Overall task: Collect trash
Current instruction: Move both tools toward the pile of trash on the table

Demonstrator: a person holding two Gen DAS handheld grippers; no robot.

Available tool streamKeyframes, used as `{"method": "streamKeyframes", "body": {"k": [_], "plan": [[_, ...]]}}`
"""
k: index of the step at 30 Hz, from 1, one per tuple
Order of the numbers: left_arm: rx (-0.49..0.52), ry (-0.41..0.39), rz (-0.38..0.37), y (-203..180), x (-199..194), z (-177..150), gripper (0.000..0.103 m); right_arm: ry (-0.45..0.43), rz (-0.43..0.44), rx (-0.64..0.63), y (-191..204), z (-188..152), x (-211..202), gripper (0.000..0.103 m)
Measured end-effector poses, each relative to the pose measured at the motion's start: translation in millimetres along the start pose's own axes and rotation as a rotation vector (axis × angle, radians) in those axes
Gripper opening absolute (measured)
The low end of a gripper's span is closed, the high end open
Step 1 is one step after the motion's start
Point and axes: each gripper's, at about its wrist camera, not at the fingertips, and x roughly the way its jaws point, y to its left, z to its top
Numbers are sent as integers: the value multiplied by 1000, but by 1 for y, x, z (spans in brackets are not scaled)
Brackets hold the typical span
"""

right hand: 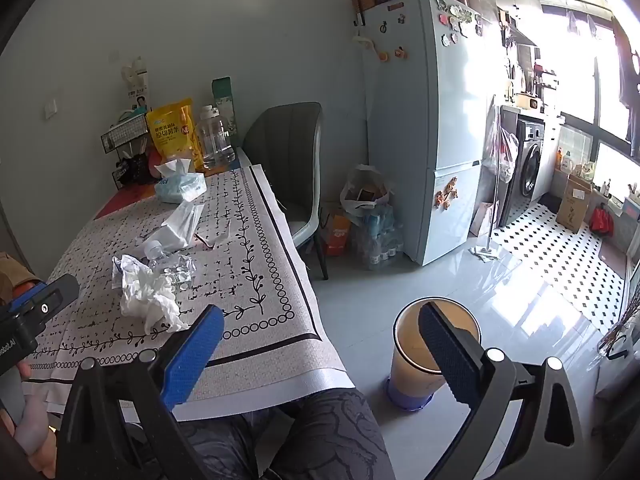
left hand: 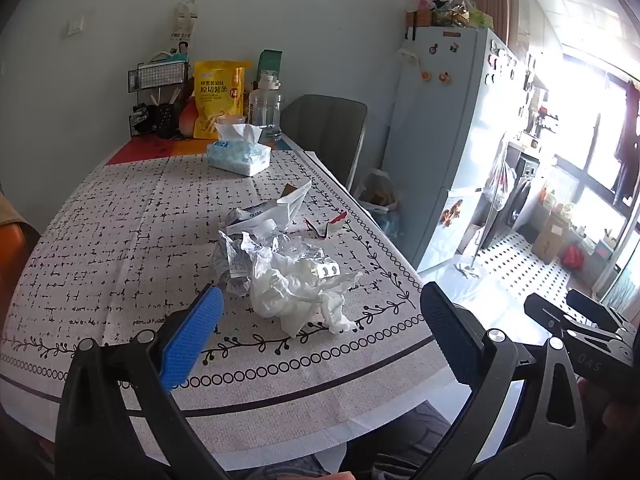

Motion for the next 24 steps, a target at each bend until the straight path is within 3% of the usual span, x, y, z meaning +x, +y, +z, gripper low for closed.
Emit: {"method": "streamKeyframes", "body": {"k": [24], "plan": [[-14, -5, -2, 3, 1, 1, 98, -9, -6, -5, -1, 1, 0, 95]]}}
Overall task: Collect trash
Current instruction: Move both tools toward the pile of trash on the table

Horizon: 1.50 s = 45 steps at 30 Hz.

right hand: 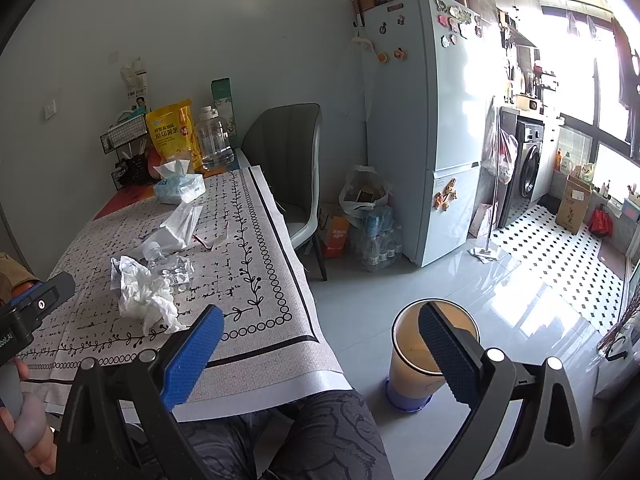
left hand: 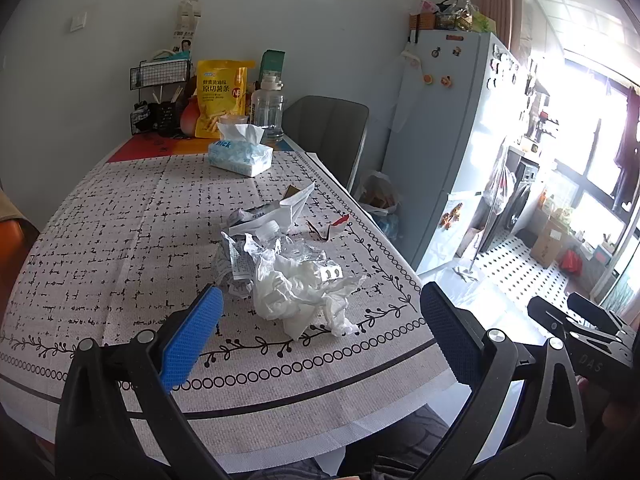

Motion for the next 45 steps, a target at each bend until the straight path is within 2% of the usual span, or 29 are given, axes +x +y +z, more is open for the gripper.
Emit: {"method": "streamKeyframes", "body": {"k": [26, 32, 45], "plan": [[-27, -28, 0, 18, -10, 4, 98, -40, 27, -29, 11, 12, 0, 96], [-33, -75, 11, 22, -18, 5, 98, -37, 22, -46, 17, 12, -1, 96], [-42, -114, 25, 27, -28, 5, 98, -46, 28, -49, 22, 10, -5, 96]]}}
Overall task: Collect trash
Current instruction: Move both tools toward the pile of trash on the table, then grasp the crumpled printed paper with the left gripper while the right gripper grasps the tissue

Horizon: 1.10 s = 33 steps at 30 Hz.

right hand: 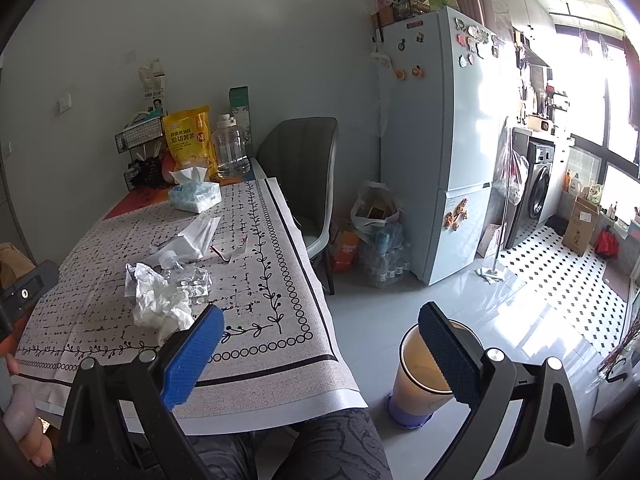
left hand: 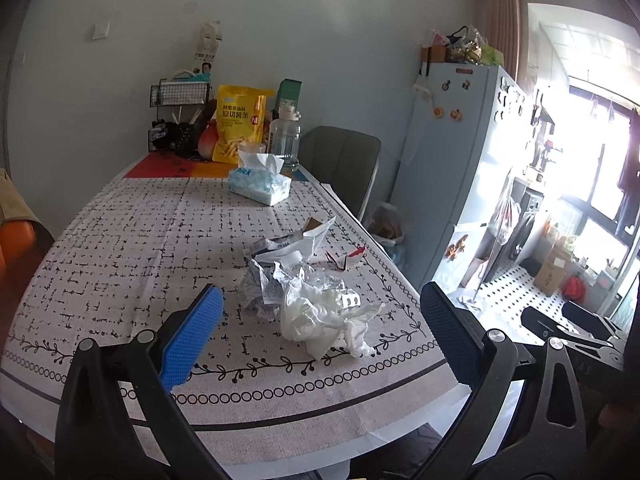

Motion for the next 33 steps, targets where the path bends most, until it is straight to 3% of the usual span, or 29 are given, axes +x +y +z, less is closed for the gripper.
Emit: {"method": "streamKeyframes", "body": {"k": [13, 22, 27, 33], "plan": [[24, 3, -2, -4, 1, -3, 98, -6, -7, -26, 2, 0, -1, 96], [-12, 18, -25, 16, 5, -3, 98, 11, 2, -6, 2, 1, 5, 96], [-54, 36, -24, 35, 13, -1, 98, 19, 34, -27, 10, 6, 13, 96], [-79, 59, -4, 53, 29, -3, 98, 45, 131, -46, 28, 8, 33, 96]]}}
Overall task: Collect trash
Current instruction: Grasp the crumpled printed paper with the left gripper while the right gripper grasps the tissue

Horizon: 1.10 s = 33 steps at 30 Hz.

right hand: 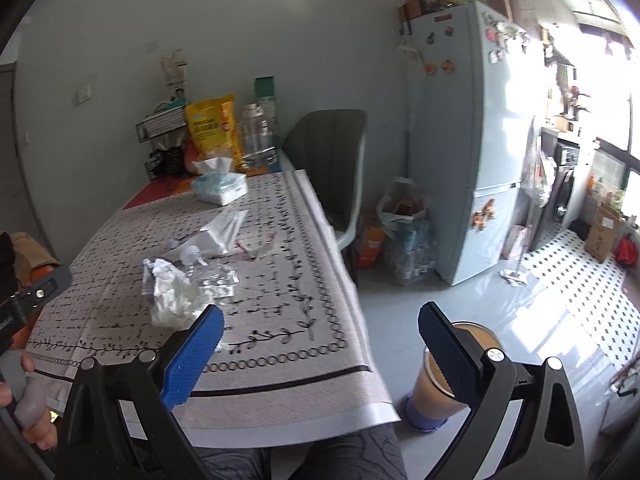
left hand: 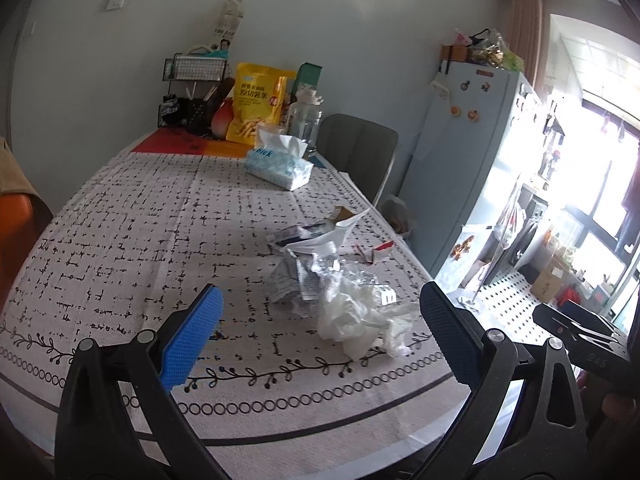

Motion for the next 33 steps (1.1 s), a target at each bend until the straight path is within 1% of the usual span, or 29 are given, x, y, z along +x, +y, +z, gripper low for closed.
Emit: {"method": "streamKeyframes", "body": {"k": [3, 4, 5, 6, 8, 9, 11, 14, 17, 18, 20, 24, 27, 29, 30, 32, 33], "plan": [[-18, 16, 8, 8, 11, 0, 92, 27, 64, -14, 10, 0, 15, 93], [-24, 27, 13, 12, 17, -1, 89, 44, 92, -21, 14, -1, 23, 87], [-28, 35, 18, 15, 22, -1, 84, 57, 107, -28, 18, -2, 29, 81], [-34, 46, 22, 18, 28, -2, 81, 71, 124, -35, 23, -3, 36, 79], [-63, 78, 16, 26, 41, -4, 69, 99, 164, -45, 31, -6, 50, 70], [-74, 87, 10, 28, 45, -5, 66, 109, 183, -47, 35, -7, 54, 69], [-86, 104, 10, 32, 56, -5, 56, 127, 218, -52, 42, -8, 65, 63], [-91, 122, 8, 34, 68, -5, 50, 148, 256, -53, 49, -7, 78, 57], [-98, 139, -1, 34, 80, -4, 44, 163, 287, -48, 55, -7, 88, 54], [-98, 145, -6, 34, 83, -4, 44, 168, 294, -45, 56, -6, 91, 53], [-100, 157, -15, 32, 90, -3, 43, 179, 311, -41, 58, -6, 96, 48], [-104, 181, -19, 30, 104, -4, 42, 194, 334, -41, 63, -5, 105, 44], [-98, 195, -2, 27, 114, -4, 43, 205, 347, -36, 64, -5, 110, 41], [-109, 211, 14, 28, 121, -5, 55, 211, 355, -27, 64, -5, 112, 41], [-118, 216, 8, 29, 124, -5, 58, 214, 360, -24, 64, -5, 114, 40], [-117, 217, 9, 29, 128, -6, 65, 220, 373, -17, 64, -5, 117, 35], [-113, 218, 15, 28, 130, -7, 65, 221, 380, -17, 65, -4, 118, 33]]}}
